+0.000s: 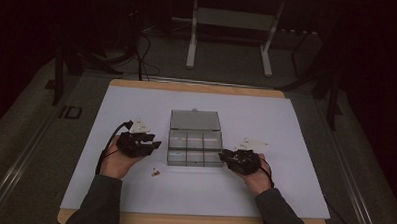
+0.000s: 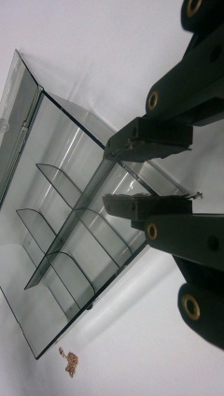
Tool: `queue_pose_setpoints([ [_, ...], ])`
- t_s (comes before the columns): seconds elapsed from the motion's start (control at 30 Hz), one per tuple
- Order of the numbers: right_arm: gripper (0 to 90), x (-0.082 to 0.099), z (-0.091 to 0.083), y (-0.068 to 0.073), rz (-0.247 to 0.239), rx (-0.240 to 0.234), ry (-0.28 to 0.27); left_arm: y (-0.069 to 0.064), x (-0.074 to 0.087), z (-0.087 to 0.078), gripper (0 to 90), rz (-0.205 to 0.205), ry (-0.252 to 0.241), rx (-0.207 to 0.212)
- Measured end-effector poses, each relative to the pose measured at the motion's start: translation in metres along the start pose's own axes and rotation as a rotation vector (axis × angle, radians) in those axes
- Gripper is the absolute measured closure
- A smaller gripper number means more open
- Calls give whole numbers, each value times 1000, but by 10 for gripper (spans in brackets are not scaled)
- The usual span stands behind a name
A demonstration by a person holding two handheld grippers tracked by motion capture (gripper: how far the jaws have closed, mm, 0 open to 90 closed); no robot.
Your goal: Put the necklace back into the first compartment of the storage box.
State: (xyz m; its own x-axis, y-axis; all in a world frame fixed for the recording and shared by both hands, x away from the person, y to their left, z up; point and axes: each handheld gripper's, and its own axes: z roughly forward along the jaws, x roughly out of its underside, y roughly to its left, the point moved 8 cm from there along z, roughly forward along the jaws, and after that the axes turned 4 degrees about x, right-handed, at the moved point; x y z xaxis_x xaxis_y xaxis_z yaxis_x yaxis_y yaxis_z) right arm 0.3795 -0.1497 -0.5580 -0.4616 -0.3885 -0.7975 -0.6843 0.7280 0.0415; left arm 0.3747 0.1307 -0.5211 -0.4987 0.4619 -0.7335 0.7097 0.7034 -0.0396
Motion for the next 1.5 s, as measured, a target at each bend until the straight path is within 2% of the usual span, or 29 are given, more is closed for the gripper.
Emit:
queue_pose_setpoints([
  [0.73, 713, 0, 0, 0, 0, 1, 1, -12, 20, -10, 613, 68, 111, 4],
  [1.1, 712, 0, 0, 0, 0, 1, 0, -23, 22, -9, 605, 110, 158, 21],
  [1.5, 711, 0, 0, 0, -1, 1, 1, -32, 24, -6, 607, 151, 242, 40],
])
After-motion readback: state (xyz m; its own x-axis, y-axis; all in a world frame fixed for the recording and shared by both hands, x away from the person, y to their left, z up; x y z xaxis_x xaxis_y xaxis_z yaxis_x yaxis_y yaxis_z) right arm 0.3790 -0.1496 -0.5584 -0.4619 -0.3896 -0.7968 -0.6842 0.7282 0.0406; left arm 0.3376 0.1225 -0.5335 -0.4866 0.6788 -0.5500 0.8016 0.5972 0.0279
